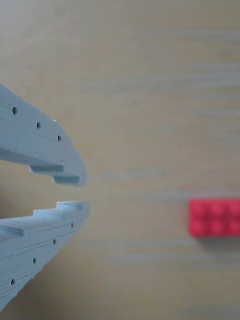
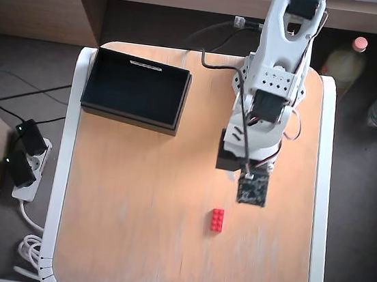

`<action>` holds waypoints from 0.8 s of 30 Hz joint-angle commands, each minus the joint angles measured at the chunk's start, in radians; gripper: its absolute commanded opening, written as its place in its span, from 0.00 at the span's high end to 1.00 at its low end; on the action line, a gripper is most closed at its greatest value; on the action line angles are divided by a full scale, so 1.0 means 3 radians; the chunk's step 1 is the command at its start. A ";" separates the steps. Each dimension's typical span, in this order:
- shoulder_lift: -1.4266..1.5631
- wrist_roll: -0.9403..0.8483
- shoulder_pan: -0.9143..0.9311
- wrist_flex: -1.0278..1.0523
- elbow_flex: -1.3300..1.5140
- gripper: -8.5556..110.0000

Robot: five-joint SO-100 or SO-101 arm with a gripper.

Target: Grasp a lego block and put it in the bin.

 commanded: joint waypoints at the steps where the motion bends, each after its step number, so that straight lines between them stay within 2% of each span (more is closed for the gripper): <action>1: -0.0537 0.0051 0.0153 -0.0102 -0.0808 0.92; 12: -0.1554 0.0102 0.0261 -0.1084 -0.1018 0.92; 24: -0.2240 -0.0118 0.0133 -0.1135 -0.1401 0.88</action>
